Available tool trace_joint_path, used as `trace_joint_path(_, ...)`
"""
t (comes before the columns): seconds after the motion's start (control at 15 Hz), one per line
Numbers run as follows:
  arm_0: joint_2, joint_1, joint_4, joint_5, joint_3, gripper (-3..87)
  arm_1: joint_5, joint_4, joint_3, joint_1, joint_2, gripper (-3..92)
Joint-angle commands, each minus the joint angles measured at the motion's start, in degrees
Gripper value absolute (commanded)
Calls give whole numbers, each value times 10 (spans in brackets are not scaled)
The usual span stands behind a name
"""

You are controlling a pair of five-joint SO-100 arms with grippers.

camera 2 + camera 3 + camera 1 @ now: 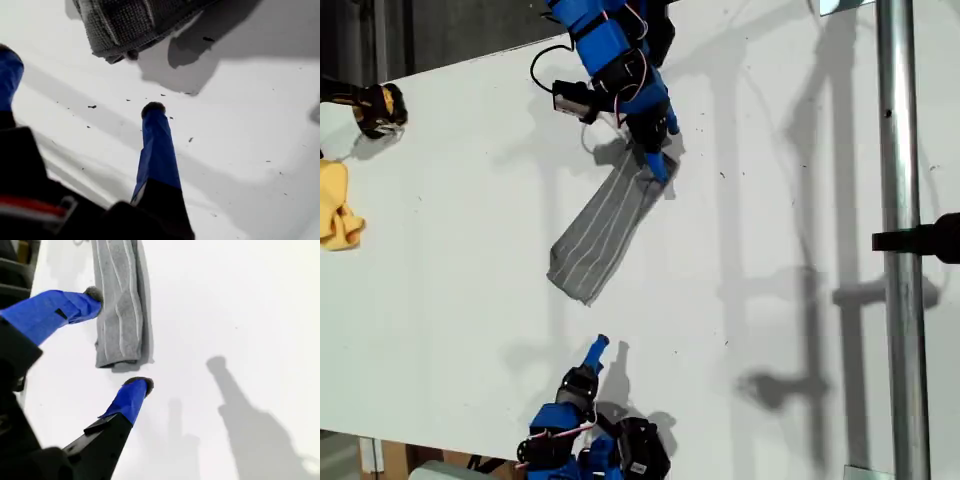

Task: Grasp corners of a towel and fold twice.

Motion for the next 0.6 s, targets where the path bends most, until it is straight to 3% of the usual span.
trace_joint_path(0.0, 166, 30, -56, -33, 140, 286, 13, 25, -30, -3, 8, 461)
trace_joint_path(0.13, 299, 32, -64, -30, 233, 284, 20, 38, -25, 9, 10, 463)
trace_joint_path(0.33, 586, 47, -30, -21, 381, 248, 18, 40, -18, 47, 11, 466)
trace_joint_path(0.53, 583, 62, -26, -46, 418, 222, 12, 31, -11, 101, 1, 462)
